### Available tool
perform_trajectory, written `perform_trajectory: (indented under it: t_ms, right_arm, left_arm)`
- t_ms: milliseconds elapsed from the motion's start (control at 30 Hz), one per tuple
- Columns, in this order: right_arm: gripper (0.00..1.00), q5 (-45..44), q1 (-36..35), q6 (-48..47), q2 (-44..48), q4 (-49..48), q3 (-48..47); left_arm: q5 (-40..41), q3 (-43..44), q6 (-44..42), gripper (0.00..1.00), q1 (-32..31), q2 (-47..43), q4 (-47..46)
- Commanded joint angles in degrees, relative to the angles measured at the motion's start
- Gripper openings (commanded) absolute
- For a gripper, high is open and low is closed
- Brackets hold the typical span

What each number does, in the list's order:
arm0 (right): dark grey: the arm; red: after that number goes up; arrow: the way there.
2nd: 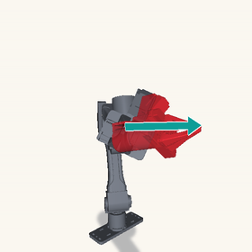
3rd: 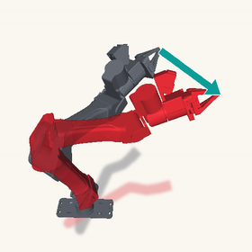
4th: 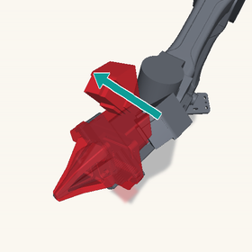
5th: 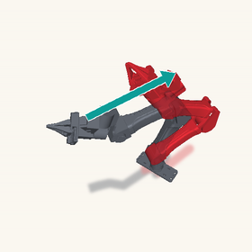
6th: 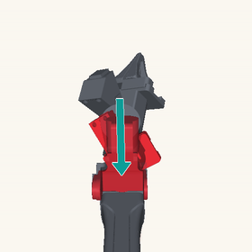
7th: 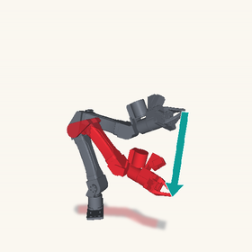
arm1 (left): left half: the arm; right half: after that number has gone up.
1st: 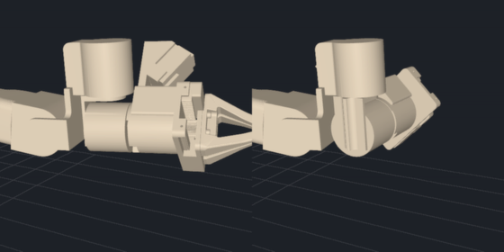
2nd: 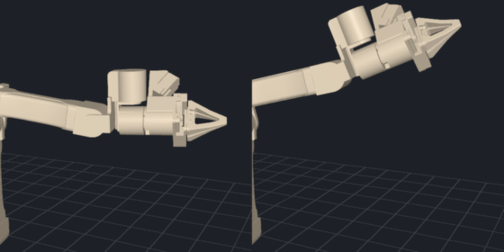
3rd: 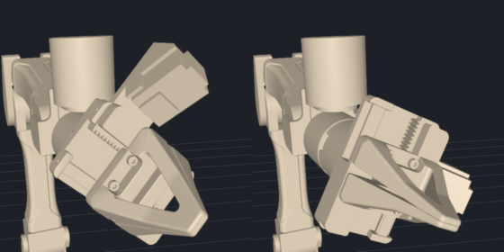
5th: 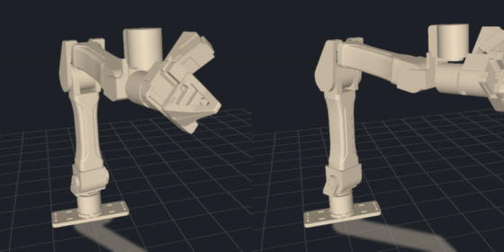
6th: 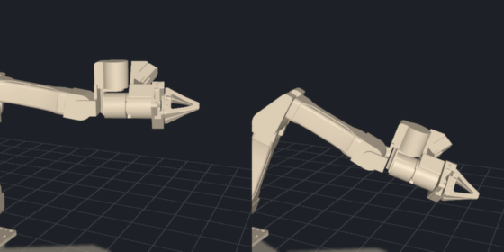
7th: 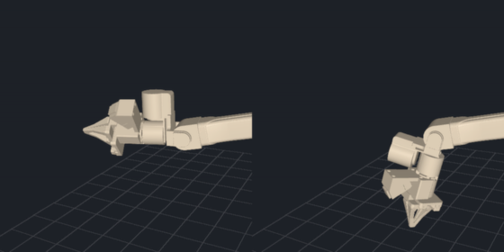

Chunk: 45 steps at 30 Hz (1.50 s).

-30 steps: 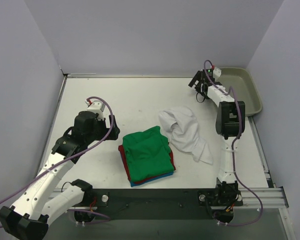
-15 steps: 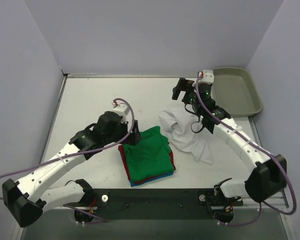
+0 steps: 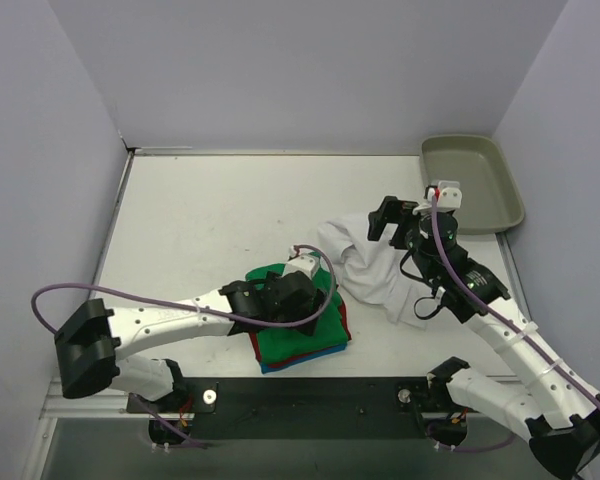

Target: Fold and stack the t-shirts

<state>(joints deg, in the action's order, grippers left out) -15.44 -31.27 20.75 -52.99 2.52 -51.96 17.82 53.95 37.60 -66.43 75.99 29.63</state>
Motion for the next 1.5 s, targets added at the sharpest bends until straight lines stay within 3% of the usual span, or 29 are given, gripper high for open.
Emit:
perform_trajectory:
  t_ms: [0,467,733,867,1200,1467]
  right_arm:
    - [1.00,-1.96,-1.60,0.25,3.06,3.10,2.39]
    - [1.00,-1.17,-2.75,0.43,10.45,8.28,7.31]
    - [1.00,-0.82,-2.75,1.57,11.25,8.37,8.19]
    - [1.00,-0.03,-2.84,2.36,10.45,7.24,8.55]
    - [1.00,2.52,-2.92,4.03,10.01,5.21,8.63]
    - [1.00,3.14,-3.27,5.26,12.65,6.35,9.69]
  left_arm:
    - [3.79,-0.52,2.47,0.95,0.07,7.32,-4.75]
    - [2.31,-1.75,9.24,0.94,7.80,28.77,-12.14]
    - [-0.51,-3.77,7.40,0.91,19.40,26.15,-10.65]
    - [-2.44,-3.16,6.17,0.90,28.08,23.69,-8.80]
    - [-4.38,8.43,5.20,0.89,43.73,29.21,-1.15]
    - [-8.68,21.62,4.49,0.87,54.82,40.63,2.35]
